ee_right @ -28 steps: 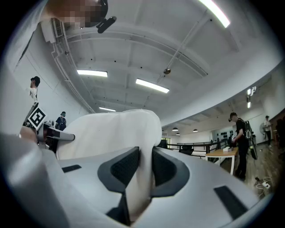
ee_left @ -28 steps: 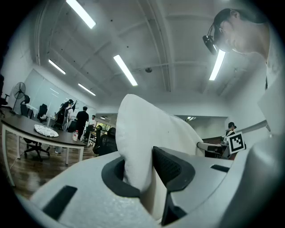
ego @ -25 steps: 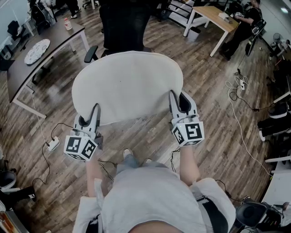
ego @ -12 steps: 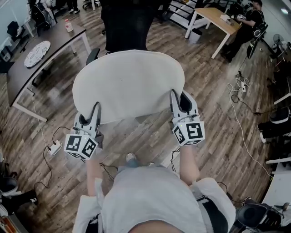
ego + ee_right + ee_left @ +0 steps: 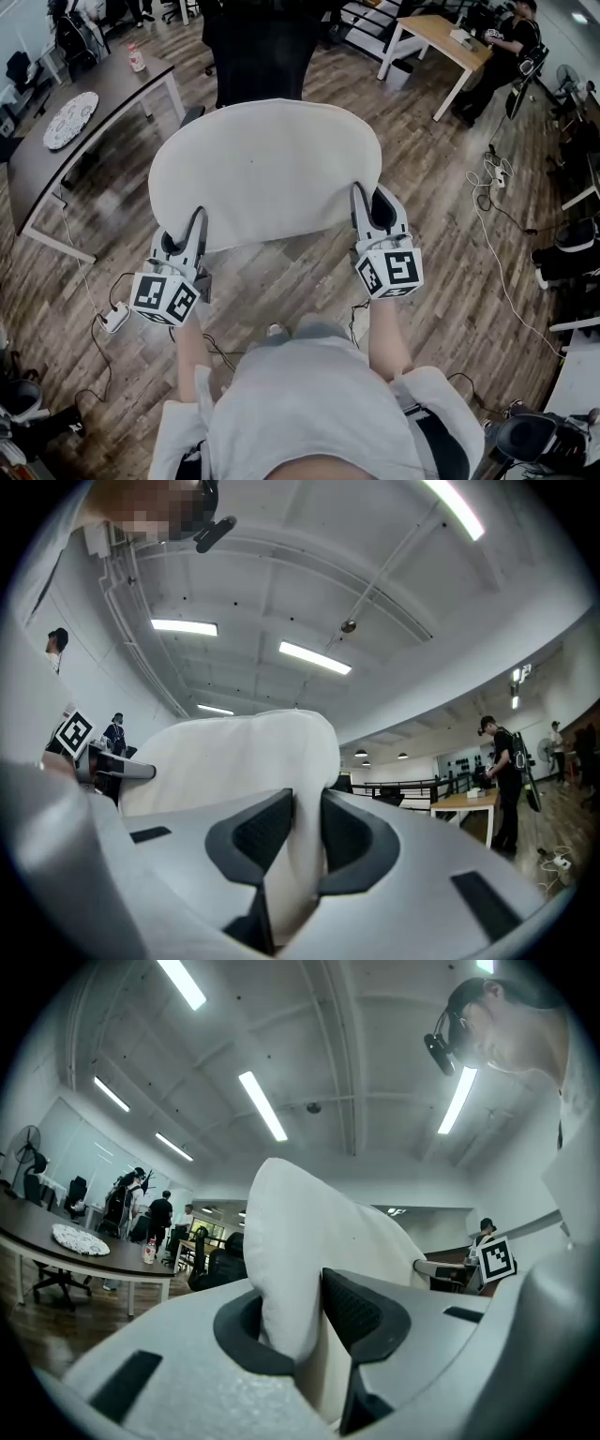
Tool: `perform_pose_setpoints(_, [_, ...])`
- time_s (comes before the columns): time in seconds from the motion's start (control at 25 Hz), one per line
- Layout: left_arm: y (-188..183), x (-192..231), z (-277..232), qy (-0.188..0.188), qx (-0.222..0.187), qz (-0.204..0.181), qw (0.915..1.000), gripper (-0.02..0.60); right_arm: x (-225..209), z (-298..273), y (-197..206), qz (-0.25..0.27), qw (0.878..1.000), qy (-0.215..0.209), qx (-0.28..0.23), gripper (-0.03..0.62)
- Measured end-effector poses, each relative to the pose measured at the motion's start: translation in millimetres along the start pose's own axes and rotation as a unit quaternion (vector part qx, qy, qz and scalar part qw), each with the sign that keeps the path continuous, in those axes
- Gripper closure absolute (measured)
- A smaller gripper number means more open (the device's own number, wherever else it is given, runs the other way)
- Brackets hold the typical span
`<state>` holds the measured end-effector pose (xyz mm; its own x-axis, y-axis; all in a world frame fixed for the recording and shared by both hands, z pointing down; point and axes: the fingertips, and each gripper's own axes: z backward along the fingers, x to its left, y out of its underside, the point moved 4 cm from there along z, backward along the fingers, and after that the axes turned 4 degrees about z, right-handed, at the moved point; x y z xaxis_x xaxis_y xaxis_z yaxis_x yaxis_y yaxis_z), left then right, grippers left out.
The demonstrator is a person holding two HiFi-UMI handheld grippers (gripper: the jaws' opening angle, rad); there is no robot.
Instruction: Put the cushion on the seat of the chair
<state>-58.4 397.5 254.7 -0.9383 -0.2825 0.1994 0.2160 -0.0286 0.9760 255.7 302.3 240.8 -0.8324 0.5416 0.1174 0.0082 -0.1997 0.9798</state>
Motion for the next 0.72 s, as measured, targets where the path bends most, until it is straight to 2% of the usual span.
perform_pose_setpoints(0.32, [12.8,21.1,-28.8,0.002,0.01,0.016,0.9998,0.494,-10.1,-30.4,16.6,-0.006,1.0,0.0,0.016,0.528])
perform_pose_setpoints(0.72, [6.7,79.8,-108.4,-0.014,0.008,0.008,0.9998,0.494,-33.5,-134.4,39.4,-0.012,1.0,-0.015,0.01,0.528])
